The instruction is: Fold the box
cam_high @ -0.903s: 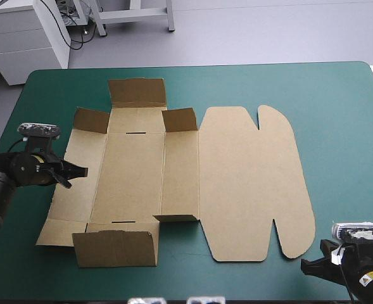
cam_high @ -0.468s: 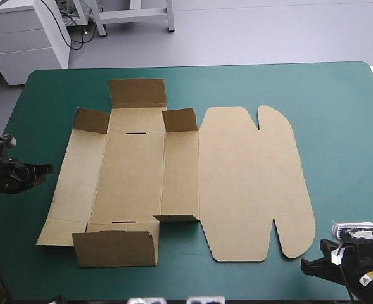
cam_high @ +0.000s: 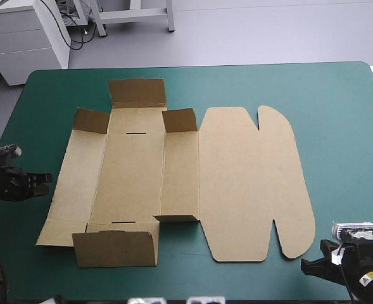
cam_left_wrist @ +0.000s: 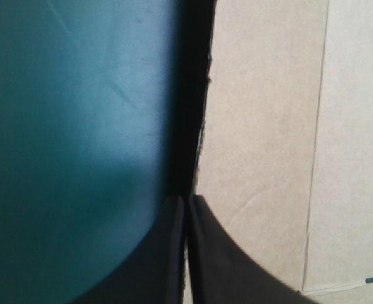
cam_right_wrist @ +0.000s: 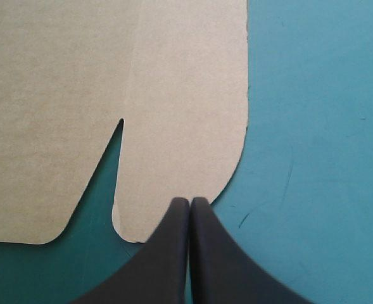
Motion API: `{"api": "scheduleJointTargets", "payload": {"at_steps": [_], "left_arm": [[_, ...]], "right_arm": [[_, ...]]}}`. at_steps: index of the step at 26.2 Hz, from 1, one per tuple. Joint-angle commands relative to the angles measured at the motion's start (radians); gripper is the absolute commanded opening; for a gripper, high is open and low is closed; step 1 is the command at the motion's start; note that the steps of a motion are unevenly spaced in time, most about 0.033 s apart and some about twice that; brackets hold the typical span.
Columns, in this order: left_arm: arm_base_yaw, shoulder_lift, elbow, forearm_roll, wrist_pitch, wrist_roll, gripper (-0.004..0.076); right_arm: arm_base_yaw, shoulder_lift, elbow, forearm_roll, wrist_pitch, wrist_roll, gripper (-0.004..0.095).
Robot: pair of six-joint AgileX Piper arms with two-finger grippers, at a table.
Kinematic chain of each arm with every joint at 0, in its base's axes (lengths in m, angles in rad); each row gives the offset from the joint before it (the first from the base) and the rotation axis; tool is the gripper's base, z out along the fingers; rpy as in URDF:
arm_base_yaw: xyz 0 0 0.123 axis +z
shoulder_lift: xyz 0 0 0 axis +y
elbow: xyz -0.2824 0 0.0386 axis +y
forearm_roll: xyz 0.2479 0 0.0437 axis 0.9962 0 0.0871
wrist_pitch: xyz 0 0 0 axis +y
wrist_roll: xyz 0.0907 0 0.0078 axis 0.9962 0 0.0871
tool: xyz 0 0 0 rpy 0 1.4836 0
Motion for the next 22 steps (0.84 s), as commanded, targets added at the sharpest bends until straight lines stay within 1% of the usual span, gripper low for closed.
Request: {"api": "scheduleJointTargets", "payload": {"at_steps": [1, 3, 7, 9, 10, 14, 16, 18, 19, 22], "left_arm": [[0.001, -0.03, -0.031, -0.045, 0.01, 0.012, 0.0055], [0.001, -0.03, -0.031, -0.043, 0.021, 0.012, 0.0158], [0.001, -0.03, -0.031, -0.043, 0.03, 0.012, 0.0454], [0.001, -0.03, -0.031, -0.045, 0.028, 0.012, 0.0538], [0.001, -0.029, -0.031, -0.047, 0.024, 0.012, 0.0553], [0.001, -0.015, -0.031, -0.052, 0.025, 0.019, 0.0543], [0.001, 0.008, -0.029, -0.055, 0.047, 0.019, 0.0536], [0.001, 0.051, -0.027, -0.071, 0.098, 0.033, 0.0519], [0.001, 0.07, -0.027, -0.121, 0.125, 0.067, 0.0509], [-0.001, 0.092, -0.027, -0.156, 0.126, 0.07, 0.0489]], "right_arm": [[0.002, 0.011, -0.025, 0.019, -0.049, -0.007, -0.0014], [0.002, 0.011, -0.025, 0.019, -0.049, -0.007, -0.0014], [0.002, 0.011, -0.025, 0.019, -0.049, -0.007, -0.0014], [0.002, 0.011, -0.025, 0.016, -0.049, -0.005, -0.0014], [0.002, 0.011, -0.025, 0.016, -0.049, -0.005, -0.0014], [0.002, 0.011, -0.025, 0.016, -0.049, -0.005, -0.0014], [0.002, 0.011, -0.025, 0.016, -0.049, -0.005, -0.0014], [0.002, 0.011, -0.025, 0.016, -0.049, -0.005, -0.0014], [0.002, 0.011, -0.025, 0.016, -0.049, -0.005, -0.0014], [0.002, 0.011, -0.025, 0.015, -0.049, -0.003, -0.0014]]}}
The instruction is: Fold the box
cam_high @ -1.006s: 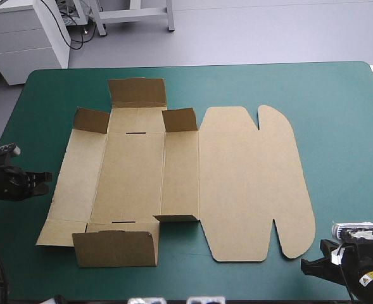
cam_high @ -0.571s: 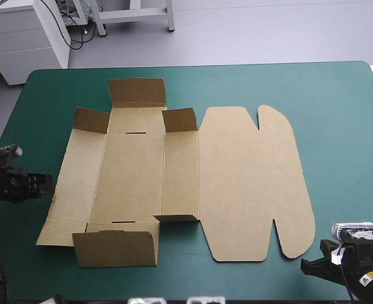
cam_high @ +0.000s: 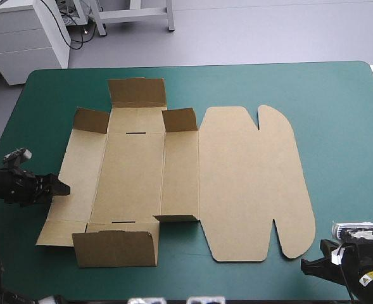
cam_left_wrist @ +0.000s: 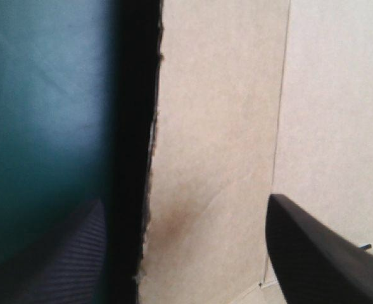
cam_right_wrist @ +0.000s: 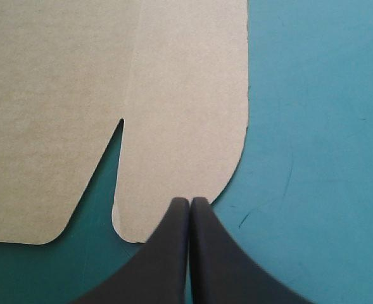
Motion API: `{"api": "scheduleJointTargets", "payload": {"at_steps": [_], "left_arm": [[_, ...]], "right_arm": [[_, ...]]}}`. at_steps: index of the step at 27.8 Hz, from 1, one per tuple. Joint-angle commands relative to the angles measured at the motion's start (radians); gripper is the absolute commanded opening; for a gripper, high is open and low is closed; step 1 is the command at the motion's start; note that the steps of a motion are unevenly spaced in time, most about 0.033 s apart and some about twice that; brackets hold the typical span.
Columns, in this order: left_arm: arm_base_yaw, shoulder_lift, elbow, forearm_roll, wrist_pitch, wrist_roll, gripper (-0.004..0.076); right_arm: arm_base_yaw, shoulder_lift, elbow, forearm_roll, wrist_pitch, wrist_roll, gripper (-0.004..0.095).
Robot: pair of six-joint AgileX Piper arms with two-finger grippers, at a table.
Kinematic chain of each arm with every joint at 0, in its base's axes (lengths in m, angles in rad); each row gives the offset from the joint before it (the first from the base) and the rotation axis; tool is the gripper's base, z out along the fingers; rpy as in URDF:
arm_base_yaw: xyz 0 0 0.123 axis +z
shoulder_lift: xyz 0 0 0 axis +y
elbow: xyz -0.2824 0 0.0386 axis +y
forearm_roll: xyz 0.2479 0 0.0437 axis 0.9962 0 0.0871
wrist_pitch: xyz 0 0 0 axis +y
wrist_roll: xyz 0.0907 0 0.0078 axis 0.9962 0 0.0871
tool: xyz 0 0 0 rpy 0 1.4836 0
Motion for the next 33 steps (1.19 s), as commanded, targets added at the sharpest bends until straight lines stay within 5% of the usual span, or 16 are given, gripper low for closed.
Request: {"api": "scheduleJointTargets", "payload": {"at_steps": [1, 10, 24, 27, 33], "left_arm": [[-0.002, 0.002, -0.027, -0.079, 0.045, -0.013, 0.0484], [-0.013, 0.021, -0.027, -0.164, 0.137, 0.031, 0.0474], [-0.194, 0.021, -0.033, -0.152, 0.134, 0.031, 0.0468], [-0.2, 0.021, -0.033, -0.116, 0.121, 0.031, 0.0377], [-0.209, 0.021, -0.04, -0.099, 0.104, 0.05, -0.0006]], "right_arm": [[0.002, 0.011, -0.025, 0.015, -0.049, -0.004, -0.0014], [0.002, 0.011, -0.025, 0.015, -0.049, -0.004, -0.0014], [0.002, 0.011, -0.025, 0.015, -0.049, -0.003, -0.0014], [0.002, 0.011, -0.025, 0.015, -0.049, -0.003, -0.0014], [0.002, 0.011, -0.025, 0.015, -0.049, -0.003, -0.0014]]}}
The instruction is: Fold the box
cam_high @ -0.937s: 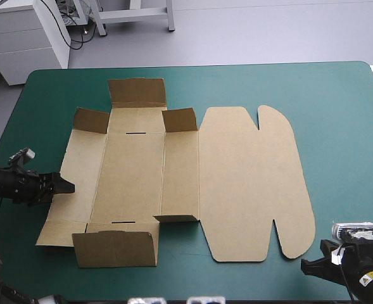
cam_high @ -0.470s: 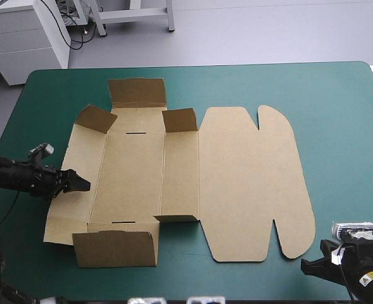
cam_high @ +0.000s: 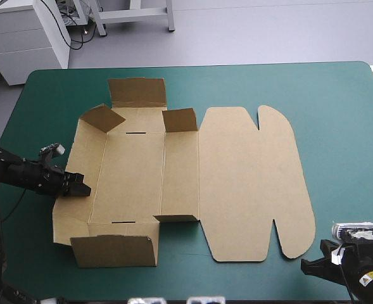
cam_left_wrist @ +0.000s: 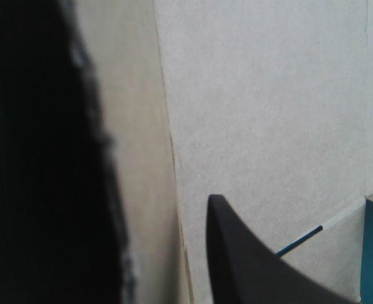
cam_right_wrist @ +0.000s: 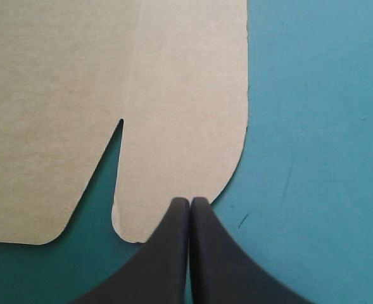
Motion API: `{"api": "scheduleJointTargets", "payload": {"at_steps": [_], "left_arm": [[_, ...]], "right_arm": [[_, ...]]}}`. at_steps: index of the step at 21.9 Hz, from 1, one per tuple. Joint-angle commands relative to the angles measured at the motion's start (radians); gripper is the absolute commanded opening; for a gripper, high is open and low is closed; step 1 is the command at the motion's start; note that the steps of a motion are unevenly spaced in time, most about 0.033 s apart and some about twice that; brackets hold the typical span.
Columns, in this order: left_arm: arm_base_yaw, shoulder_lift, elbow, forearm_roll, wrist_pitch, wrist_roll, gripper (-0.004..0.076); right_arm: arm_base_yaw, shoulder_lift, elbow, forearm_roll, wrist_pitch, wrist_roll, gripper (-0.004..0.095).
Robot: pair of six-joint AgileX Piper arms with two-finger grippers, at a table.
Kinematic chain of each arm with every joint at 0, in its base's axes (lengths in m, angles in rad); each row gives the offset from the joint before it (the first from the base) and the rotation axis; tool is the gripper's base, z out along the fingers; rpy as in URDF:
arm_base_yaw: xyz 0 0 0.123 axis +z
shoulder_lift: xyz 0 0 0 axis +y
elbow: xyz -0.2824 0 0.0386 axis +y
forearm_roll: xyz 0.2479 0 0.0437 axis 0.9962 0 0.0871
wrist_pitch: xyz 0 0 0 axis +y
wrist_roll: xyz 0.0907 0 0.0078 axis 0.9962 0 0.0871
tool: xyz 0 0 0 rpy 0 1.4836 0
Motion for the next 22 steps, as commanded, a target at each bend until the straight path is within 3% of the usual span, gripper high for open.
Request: {"api": "scheduleJointTargets", "payload": {"at_steps": [1, 6, 9, 14, 16, 22], "left_arm": [[-0.018, -0.036, -0.055, -0.044, 0.071, 0.048, -0.0008], [-0.154, -0.038, -0.249, 0.056, 0.081, 0.048, -0.0008], [-0.261, -0.038, -0.386, 0.172, 0.022, 0.048, -0.0008], [-0.487, -0.038, -0.569, 0.439, -0.211, 0.048, -0.0008], [-0.589, -0.036, -0.6, 0.526, -0.392, 0.048, -0.0008], [-0.764, -0.016, -0.602, 0.747, -0.742, 0.048, -0.0008]], "right_arm": [[0.002, 0.011, -0.025, 0.015, -0.049, -0.003, -0.0014], [0.002, 0.011, -0.025, 0.015, -0.049, -0.003, -0.0014], [0.002, 0.011, -0.025, 0.015, -0.049, -0.003, -0.0014], [0.002, 0.011, -0.025, 0.015, -0.051, -0.003, -0.0014], [0.002, 0.011, -0.025, 0.015, -0.051, -0.003, -0.0014], [0.002, 0.011, -0.025, 0.015, -0.051, 0.0, -0.0014]]}}
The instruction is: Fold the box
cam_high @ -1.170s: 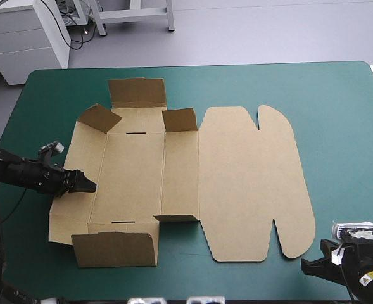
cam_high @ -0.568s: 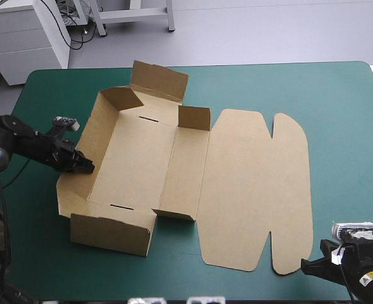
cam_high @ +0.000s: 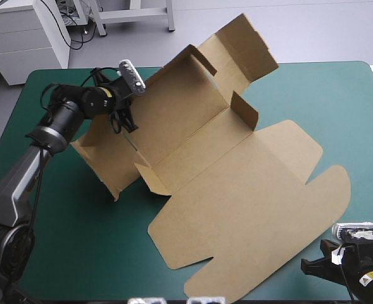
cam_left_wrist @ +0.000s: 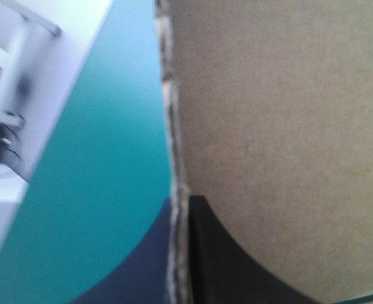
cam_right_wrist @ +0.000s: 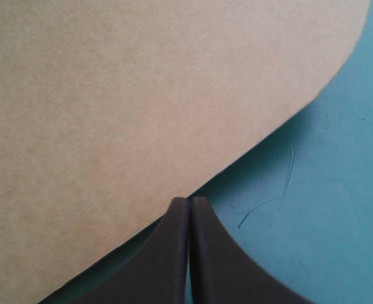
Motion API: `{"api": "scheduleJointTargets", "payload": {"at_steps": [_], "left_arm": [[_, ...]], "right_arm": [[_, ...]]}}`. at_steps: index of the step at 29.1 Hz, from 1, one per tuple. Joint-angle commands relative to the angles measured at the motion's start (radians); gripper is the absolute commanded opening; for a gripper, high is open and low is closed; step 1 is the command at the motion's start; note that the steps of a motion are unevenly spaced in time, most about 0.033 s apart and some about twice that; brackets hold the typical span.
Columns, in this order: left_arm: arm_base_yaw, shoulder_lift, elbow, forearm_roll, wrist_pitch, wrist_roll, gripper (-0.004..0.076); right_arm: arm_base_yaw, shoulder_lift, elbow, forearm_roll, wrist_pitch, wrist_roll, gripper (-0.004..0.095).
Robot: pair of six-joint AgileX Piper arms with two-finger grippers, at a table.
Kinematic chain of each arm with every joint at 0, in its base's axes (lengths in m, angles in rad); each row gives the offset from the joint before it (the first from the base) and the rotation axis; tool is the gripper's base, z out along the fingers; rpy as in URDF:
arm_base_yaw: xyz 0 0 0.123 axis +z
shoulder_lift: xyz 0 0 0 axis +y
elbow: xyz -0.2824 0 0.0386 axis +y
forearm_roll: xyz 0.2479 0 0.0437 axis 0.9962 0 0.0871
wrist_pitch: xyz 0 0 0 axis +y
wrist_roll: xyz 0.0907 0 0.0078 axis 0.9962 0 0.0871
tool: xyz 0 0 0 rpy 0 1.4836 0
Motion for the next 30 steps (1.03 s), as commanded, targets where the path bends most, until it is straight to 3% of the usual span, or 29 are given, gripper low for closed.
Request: {"api": "scheduleJointTargets", "payload": {"at_steps": [1, 4, 7, 16, 25, 30], "left_arm": [[-0.107, -0.028, -0.039, 0.177, -0.275, 0.002, -0.0008], [-0.189, 0.001, -0.039, 0.434, -0.414, -0.001, -0.0008], [-0.227, 0.024, -0.039, 0.527, -0.492, -0.036, -0.0008], [-0.247, 0.064, -0.039, 0.541, -0.556, -0.051, -0.0008], [-0.247, 0.095, -0.039, 0.577, -0.485, -0.101, -0.0008], [-0.247, 0.123, -0.039, 0.856, -0.43, -0.461, -0.0008]], "right_arm": [[0.002, 0.011, -0.025, 0.015, -0.05, 0.0, -0.0014], [0.002, 0.011, -0.025, 0.015, -0.052, 0.002, -0.0014], [0.002, 0.011, -0.025, 0.015, -0.052, 0.002, -0.0014], [0.002, 0.011, -0.025, 0.015, -0.052, 0.002, -0.0014], [0.002, 0.011, -0.025, 0.027, -0.055, 0.002, -0.0014], [0.002, 0.011, -0.025, 0.028, -0.055, 0.002, -0.0014]]}}
